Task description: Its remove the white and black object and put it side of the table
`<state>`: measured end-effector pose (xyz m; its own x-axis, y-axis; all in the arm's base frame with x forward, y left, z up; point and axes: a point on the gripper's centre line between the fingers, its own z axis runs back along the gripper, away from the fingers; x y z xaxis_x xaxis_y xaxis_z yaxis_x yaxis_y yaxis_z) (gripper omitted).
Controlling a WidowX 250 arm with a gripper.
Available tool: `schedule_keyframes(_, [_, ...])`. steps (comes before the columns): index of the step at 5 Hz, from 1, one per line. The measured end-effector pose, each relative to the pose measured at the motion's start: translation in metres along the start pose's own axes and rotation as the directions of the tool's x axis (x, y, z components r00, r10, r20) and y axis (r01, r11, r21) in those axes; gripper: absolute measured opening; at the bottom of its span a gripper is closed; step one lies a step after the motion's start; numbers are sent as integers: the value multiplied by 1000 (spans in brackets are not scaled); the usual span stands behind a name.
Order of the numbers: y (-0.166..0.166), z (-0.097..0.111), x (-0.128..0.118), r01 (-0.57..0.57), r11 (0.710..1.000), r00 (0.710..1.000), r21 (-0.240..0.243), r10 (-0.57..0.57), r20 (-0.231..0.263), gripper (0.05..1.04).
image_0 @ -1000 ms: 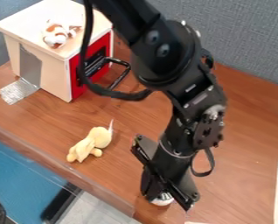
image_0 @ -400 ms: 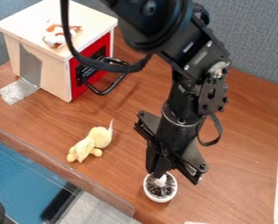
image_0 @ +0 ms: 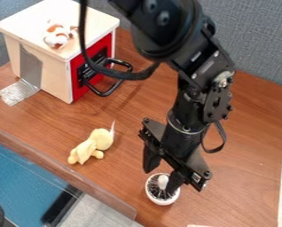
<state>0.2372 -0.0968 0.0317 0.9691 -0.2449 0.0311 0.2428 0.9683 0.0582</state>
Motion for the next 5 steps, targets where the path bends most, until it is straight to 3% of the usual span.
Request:
schedule_keyframes(1, [1,-12,0,3,1000,1000,8,-2,-25,999])
schedule_keyframes(2, [1,-18,0,6,1000,999,15,-6,-34,970])
schedule_keyframes(4, [2,-18,1,16,1000,999,23,-15,-34,375])
schedule_keyframes(5, [2,-18,2,15,1000,999,20,-14,-33,226])
